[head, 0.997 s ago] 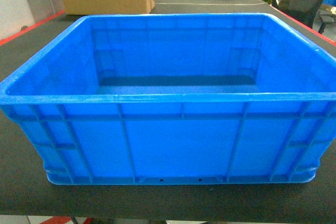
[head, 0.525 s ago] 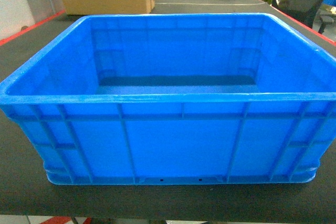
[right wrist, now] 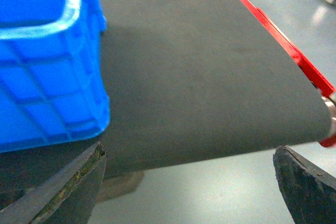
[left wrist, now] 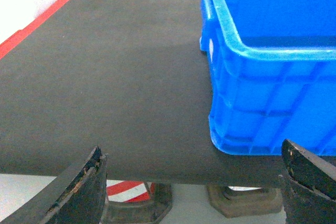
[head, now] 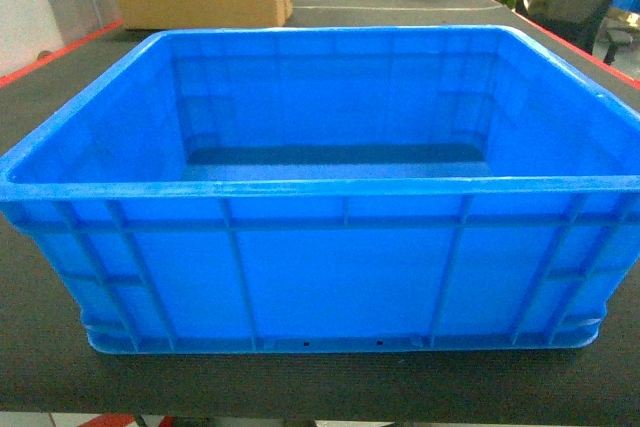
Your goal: Place box next to blue box on left shelf
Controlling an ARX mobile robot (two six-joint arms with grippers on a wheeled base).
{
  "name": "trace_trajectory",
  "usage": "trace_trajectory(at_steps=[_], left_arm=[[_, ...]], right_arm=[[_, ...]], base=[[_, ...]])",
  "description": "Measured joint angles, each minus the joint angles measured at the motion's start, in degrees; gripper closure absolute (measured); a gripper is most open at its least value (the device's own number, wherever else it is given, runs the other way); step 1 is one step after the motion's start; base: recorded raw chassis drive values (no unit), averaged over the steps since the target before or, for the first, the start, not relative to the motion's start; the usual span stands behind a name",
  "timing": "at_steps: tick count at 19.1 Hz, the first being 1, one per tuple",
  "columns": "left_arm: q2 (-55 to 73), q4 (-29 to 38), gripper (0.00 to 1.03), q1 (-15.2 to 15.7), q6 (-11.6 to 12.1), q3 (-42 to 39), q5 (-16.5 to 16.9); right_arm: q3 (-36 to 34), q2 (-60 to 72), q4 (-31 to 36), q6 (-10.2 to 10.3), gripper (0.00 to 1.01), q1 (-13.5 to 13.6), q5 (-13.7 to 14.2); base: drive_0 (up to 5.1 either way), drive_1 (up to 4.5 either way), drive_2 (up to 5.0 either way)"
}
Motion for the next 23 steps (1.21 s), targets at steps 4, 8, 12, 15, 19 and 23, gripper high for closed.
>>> trace_trajectory(at_steps=[4,8,12,15,19,23], left_arm=[[10.62,8.26,0.05,-0.96,-0.39,4.31,1.22],[44.92,20.15,0.05,-1.25,0.96,27.52,3.56],[63.71,16.76,0.05,-1.92,-0.61,39.93,4.04],[72.02,14.12,0.05,-2.89,0.13,47.23,2.93],[78.79,14.8,0.05,-2.67,2.14,48.06,0.48],[83.34,16.7,0.05,-2.05,2.64,48.87,0.04]], right_arm=[[6.49,12.2,10.23,1.57,0.03,-0.26,14.51],[26.27,37.97,12.96,3.78,0.03,-11.02,-7.23],[38.12,51.87,8.87,6.4,0.03,-11.82,-21.99],[46.23,62.97,6.23,6.36,0.03,-11.8,-27.02],[50.99,73.11,5.6,4.15,0.03,-8.24,-25.66],[54.45,80.04,5.2,2.54,0.03,-6.12,-22.77]], base=[[0.0,0.0,0.0],[0.0,0.0,0.0],[0.0,0.0,0.0],[0.0,0.0,0.0],[0.0,0.0,0.0],[0.0,0.0,0.0]])
